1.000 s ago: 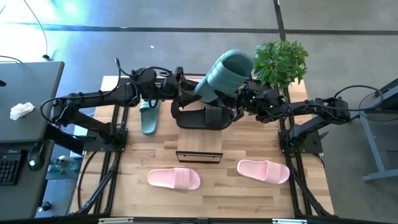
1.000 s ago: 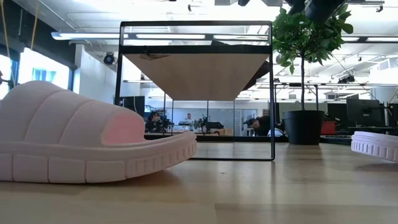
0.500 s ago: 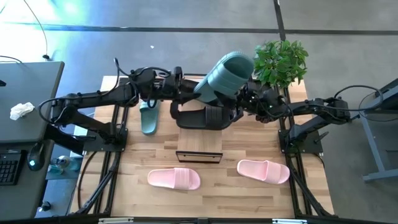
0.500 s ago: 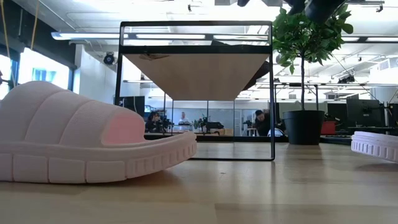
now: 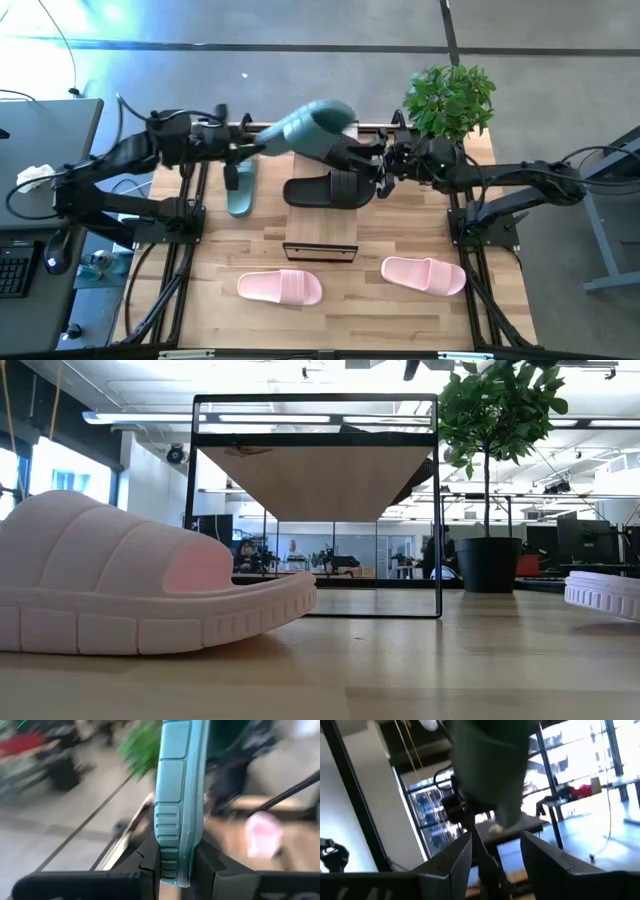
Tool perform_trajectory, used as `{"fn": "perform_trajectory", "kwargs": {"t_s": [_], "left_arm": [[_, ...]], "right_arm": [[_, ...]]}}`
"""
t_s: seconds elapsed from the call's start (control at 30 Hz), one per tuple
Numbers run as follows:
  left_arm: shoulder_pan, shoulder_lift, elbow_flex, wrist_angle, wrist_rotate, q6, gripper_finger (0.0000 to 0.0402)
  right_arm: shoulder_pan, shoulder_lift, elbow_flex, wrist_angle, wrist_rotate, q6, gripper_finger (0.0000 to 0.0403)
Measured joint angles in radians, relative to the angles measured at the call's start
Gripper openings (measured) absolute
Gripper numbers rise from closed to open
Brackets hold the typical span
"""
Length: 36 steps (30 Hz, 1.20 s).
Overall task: Pick and place slides into the shelf
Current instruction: Adjust the green slide
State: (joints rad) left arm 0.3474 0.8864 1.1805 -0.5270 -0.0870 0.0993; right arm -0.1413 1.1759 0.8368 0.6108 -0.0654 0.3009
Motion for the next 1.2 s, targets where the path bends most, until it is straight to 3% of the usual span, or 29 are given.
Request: {"fn": "perform_trajectory", "kwargs": {"t_s": [0.3,0.53,0.87,1.07,1.2], "left_arm": [[-0.001,-0.136,0.000,-0.257,-0.349,-0.101,0.0053],[0.000,-0.100,0.000,-0.573,-0.530,-0.318,0.0053],[0.000,0.094,0.000,-0.927,-0.553,-0.554,0.0051],[-0.001,0.255,0.000,-0.970,-0.491,-0.566,0.0051],[-0.001,0.359,0.000,-0.968,-0.487,-0.552,0.0051]], "right_arm": [[0.000,-0.064,0.000,-0.196,-0.003,0.019,0.0149],[0.000,-0.066,0.000,-0.272,-0.024,0.116,0.0149],[-0.025,-0.065,0.000,-0.385,-0.120,0.152,0.0149],[-0.038,-0.077,0.000,-0.482,-0.178,0.167,0.0149],[-0.030,-0.155,0.000,-0.597,-0.171,0.109,0.0149]]}}
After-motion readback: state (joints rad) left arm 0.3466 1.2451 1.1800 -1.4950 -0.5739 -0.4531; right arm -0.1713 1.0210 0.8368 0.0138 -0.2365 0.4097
